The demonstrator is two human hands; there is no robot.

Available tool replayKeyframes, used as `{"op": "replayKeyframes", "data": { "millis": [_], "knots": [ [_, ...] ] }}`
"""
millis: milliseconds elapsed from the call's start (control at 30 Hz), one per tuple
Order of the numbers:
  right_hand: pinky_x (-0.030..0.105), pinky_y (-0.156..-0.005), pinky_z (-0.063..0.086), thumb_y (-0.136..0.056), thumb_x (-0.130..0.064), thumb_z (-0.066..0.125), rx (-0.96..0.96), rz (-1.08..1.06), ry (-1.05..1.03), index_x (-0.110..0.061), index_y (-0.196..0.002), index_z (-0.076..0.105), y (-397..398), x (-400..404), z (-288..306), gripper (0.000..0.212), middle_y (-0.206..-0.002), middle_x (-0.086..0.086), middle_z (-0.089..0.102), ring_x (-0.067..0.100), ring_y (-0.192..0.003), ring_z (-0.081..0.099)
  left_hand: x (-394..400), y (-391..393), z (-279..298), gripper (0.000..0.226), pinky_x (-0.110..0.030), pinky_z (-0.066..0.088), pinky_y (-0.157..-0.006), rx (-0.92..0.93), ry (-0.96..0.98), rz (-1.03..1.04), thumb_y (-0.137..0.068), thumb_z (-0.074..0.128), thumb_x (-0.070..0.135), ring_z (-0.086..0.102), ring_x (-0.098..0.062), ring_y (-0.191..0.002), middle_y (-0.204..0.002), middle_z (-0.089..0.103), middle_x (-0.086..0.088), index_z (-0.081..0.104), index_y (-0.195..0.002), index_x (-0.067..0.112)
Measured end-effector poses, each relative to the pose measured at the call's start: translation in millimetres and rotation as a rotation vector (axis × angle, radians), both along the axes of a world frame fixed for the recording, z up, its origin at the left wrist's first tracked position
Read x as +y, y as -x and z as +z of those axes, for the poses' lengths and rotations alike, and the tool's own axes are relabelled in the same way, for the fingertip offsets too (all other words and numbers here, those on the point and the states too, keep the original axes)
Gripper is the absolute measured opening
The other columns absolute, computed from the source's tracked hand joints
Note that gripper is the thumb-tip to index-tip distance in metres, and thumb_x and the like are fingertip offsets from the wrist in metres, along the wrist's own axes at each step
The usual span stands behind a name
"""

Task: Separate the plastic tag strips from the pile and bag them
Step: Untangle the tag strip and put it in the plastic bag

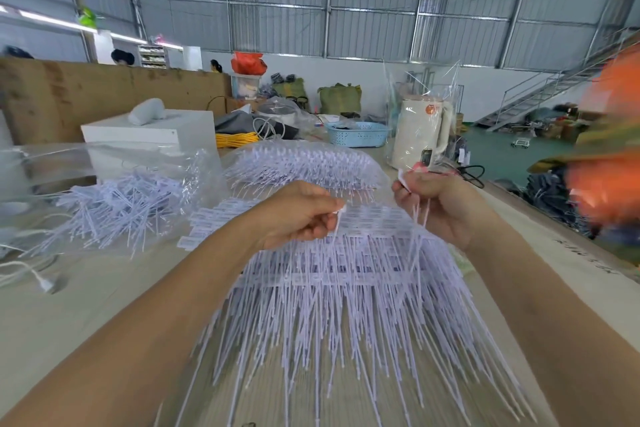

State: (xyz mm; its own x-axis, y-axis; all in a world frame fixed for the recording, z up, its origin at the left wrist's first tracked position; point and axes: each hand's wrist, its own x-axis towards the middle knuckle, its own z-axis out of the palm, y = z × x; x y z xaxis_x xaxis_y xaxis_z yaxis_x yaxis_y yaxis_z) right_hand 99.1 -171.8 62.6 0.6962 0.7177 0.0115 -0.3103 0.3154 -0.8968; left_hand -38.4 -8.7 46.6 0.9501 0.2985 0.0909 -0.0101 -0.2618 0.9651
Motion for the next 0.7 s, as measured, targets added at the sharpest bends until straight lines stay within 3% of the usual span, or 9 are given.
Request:
{"op": "replayKeyframes", "data": {
  "millis": [100,167,267,333,400,500,633,700],
  "knots": [
    [0.032,-0.073,0.059,-0.072,-0.003,0.061,-0.126,0.161,0.118,0.006,-0.089,0.061,15,9,8,0.019,-0.088,0.017,0.064,0.023,-0.077,0.066,-6,-12,-2,0.028,-0.016,0.034,-0.038,-0.033,-0.050,0.058,-0.093,0.057,0.022,0.047,-0.007,-0.039,-0.050,0.058,0.003,0.055,-0.066,0.016],
    [0.041,-0.085,0.055,-0.076,-0.009,0.062,-0.307,0.249,0.295,0.002,-0.089,0.062,26,16,5,0.017,-0.093,0.018,0.065,0.029,-0.087,0.065,-10,-16,-3,0.027,-0.017,0.035,-0.037,-0.072,-0.089,0.094,-0.095,0.053,0.023,0.048,-0.007,-0.039,-0.052,0.058,0.004,0.055,-0.069,0.017],
    [0.042,-0.076,0.058,-0.092,-0.004,0.050,-0.305,0.250,0.248,0.001,-0.091,0.061,35,25,-1,0.012,-0.083,0.016,0.070,0.027,-0.078,0.071,-10,-17,-3,0.028,-0.016,0.039,-0.046,-0.111,-0.304,0.194,-0.099,0.044,0.027,0.049,-0.006,-0.046,-0.063,0.055,0.001,0.054,-0.077,0.014],
    [0.044,-0.076,0.057,-0.093,-0.006,0.051,-0.330,0.227,0.193,-0.005,-0.086,0.062,38,30,-6,0.013,-0.076,0.010,0.071,0.025,-0.075,0.072,-6,-16,-3,0.030,-0.021,0.042,-0.059,-0.099,-0.441,0.223,-0.100,0.040,0.028,0.050,-0.013,-0.059,-0.070,0.053,-0.003,0.054,-0.078,0.012],
    [0.042,-0.073,0.058,-0.092,-0.007,0.054,-0.398,0.197,0.190,-0.009,-0.082,0.062,39,34,-9,0.013,-0.071,0.006,0.070,0.022,-0.071,0.071,-5,-16,-3,0.031,-0.024,0.041,-0.061,-0.069,-0.476,0.215,-0.101,0.039,0.026,0.051,-0.016,-0.064,-0.069,0.054,-0.001,0.052,-0.074,0.019],
    [0.032,-0.061,0.058,-0.092,-0.006,0.055,-0.406,0.163,0.197,-0.012,-0.080,0.063,41,37,-12,0.015,-0.068,0.001,0.069,0.018,-0.064,0.069,-4,-15,-4,0.027,-0.018,0.038,-0.048,-0.028,-0.440,0.186,-0.101,0.038,0.025,0.049,-0.012,-0.060,-0.069,0.054,0.002,0.055,-0.081,0.021],
    [0.028,-0.059,0.053,-0.094,-0.007,0.053,-0.392,0.106,0.153,-0.016,-0.078,0.061,45,41,-19,0.019,-0.061,-0.001,0.065,0.012,-0.054,0.061,-8,-17,-6,0.023,-0.021,0.041,-0.055,-0.137,-0.354,0.226,-0.102,0.036,0.026,0.053,-0.015,-0.066,-0.078,0.058,-0.003,0.053,-0.087,0.024],
    [0.027,-0.056,0.049,-0.094,-0.004,0.052,-0.386,0.025,0.076,-0.013,-0.078,0.059,45,43,-21,0.020,-0.059,0.002,0.060,0.009,-0.049,0.054,-17,-15,-8,0.013,-0.018,0.050,-0.061,-0.228,-0.113,0.242,-0.100,0.040,0.034,0.061,-0.013,-0.066,-0.080,0.062,-0.002,0.050,-0.100,0.027]
  ]
}}
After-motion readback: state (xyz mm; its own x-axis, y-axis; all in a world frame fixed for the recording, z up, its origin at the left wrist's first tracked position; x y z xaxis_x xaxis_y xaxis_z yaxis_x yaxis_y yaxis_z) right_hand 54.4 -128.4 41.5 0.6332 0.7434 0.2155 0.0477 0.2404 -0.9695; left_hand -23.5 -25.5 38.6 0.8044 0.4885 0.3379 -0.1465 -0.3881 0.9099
